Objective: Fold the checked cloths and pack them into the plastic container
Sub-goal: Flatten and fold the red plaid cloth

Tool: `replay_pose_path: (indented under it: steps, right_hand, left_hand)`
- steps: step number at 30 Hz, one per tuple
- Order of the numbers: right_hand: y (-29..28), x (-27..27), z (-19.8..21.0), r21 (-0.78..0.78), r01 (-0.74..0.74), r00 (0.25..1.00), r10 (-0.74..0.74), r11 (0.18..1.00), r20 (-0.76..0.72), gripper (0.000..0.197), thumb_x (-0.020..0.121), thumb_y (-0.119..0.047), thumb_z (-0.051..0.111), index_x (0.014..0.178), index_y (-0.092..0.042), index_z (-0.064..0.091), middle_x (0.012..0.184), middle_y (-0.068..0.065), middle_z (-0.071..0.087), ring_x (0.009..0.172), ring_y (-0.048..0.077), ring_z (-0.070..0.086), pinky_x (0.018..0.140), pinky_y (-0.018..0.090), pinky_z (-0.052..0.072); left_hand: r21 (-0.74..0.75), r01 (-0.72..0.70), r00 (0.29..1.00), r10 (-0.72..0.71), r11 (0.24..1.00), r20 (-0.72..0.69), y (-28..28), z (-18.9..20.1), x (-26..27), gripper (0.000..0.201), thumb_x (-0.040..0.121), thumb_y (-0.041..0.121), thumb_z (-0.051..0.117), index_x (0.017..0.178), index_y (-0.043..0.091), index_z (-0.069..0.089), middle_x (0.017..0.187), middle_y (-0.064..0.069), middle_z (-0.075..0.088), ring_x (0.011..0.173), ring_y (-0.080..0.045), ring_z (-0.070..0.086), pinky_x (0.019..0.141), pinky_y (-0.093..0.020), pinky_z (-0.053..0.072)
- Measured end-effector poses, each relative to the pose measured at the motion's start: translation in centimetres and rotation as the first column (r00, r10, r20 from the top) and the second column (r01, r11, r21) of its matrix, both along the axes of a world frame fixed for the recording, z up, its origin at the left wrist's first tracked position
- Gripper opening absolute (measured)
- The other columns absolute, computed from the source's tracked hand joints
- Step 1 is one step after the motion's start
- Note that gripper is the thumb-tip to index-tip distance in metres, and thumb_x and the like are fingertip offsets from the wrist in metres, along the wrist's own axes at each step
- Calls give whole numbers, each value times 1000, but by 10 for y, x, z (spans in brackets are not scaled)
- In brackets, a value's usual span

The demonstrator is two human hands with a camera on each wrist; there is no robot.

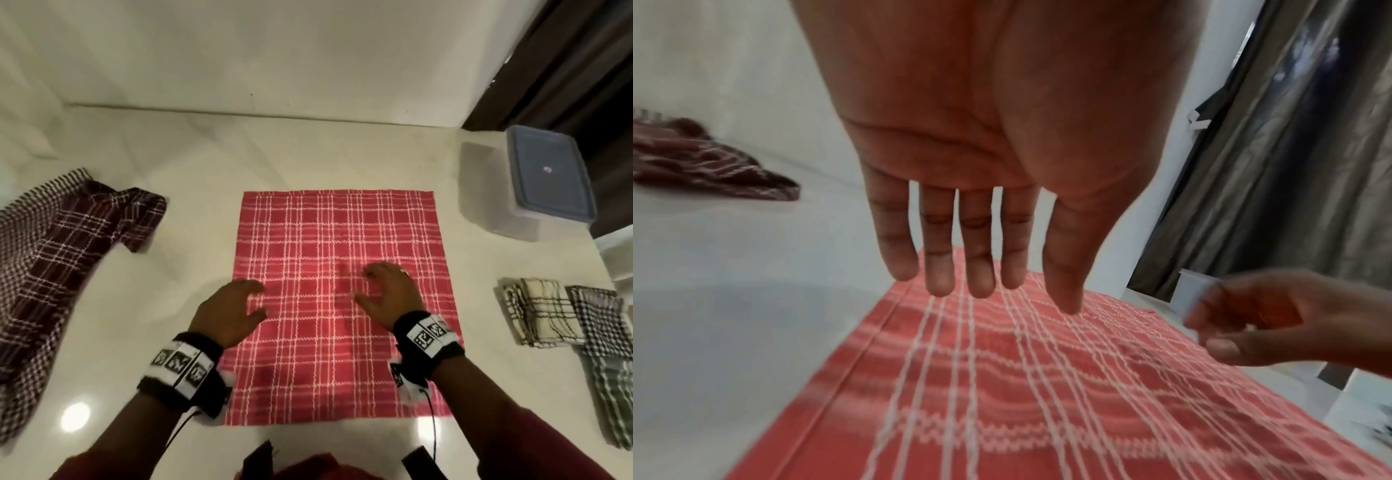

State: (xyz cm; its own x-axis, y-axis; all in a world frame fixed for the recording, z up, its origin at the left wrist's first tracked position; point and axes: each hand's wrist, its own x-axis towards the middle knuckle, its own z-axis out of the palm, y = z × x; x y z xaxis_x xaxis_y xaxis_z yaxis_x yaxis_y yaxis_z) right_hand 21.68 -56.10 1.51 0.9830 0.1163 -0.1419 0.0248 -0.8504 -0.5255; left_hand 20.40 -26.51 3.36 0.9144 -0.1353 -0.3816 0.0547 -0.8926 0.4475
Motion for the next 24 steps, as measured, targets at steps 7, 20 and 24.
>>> replay_pose_path:
  steps: [7,20,24]
  right_hand:
    - [83,135,-14,-269,-415,900,349,869,-261,150,51,-66,80,147,-17,-23,155,10,-27,143,33,-22,114,51,-10]
    - [48,153,-61,-234,-610,778,517,757,-358,153,40,-90,62,143,-28,-32,150,-2,-38,135,26,-40,105,52,-29]
    - [-51,145,-43,-303,-389,882,258,870,-395,141,47,-96,51,140,-33,-35,150,0,-38,137,27,-35,110,58,-20]
  left_hand:
    - [190,292,955,-275,937,-113,-26,-20,155,133,64,44,84,150,8,-11,158,-14,-16,146,-29,-10,120,-41,6]
    - [264,413,896,-337,871,-289,-19,-72,191,167,19,89,64,119,26,-56,135,-6,-55,128,-28,-46,109,-45,-22]
    - [257,426,884,-339,867,-322,-21,-64,191,166,11,93,52,115,26,-58,133,-6,-56,127,-28,-46,106,-46,-23]
